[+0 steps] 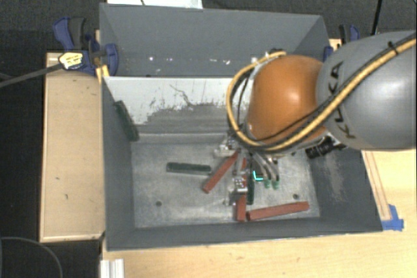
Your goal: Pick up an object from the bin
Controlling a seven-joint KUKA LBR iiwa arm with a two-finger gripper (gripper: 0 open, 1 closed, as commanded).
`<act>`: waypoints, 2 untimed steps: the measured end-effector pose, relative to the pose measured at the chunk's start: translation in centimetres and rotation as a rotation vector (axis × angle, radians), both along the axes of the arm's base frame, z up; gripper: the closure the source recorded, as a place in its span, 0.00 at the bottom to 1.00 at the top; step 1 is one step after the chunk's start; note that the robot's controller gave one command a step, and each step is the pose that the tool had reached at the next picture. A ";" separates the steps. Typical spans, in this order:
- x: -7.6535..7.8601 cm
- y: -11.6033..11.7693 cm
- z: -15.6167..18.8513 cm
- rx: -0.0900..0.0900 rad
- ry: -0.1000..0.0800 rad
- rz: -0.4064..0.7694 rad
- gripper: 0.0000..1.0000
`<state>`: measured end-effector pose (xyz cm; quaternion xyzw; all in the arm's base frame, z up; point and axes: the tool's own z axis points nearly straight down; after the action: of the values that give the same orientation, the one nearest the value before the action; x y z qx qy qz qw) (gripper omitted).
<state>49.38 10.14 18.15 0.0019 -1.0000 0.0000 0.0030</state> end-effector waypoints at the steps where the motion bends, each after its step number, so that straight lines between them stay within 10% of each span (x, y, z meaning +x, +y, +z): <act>1: 0.2 0.0 0.4 0.001 -0.008 -0.003 0.00; 2: 1.7 0.3 -10.2 0.002 -0.008 -0.239 1.00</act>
Offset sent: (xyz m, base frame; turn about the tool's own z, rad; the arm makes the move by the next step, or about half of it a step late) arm 0.0135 0.0021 -0.1115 0.2395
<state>51.11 10.46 7.98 -0.1173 -0.9931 -0.0016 -0.0008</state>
